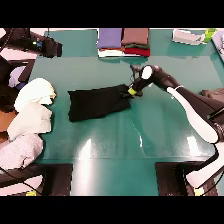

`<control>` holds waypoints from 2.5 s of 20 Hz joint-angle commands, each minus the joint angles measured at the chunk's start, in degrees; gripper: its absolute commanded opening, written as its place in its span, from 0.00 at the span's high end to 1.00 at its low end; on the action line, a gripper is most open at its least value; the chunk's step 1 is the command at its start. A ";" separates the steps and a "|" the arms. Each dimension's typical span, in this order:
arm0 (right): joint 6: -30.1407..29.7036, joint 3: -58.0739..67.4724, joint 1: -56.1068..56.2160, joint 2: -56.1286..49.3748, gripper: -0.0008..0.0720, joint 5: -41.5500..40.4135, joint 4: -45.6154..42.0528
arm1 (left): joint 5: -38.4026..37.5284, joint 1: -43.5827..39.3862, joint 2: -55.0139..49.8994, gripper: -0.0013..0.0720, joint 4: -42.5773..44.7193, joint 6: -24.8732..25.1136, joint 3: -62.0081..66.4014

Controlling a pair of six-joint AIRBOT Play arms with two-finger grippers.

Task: Fold the shirts.

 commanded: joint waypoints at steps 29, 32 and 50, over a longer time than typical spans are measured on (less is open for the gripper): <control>-7.39 19.15 -67.17 19.74 0.96 12.96 -8.63 | 1.31 -10.45 -0.02 0.94 -1.90 1.01 -0.02; -7.63 23.34 -67.19 19.76 0.97 17.29 -12.39 | 1.31 -10.45 -0.02 0.94 -1.90 1.03 -0.02; -13.05 -12.98 -81.44 32.00 0.40 17.20 -31.17 | 0.37 -10.45 -0.02 0.94 -1.88 1.05 -0.02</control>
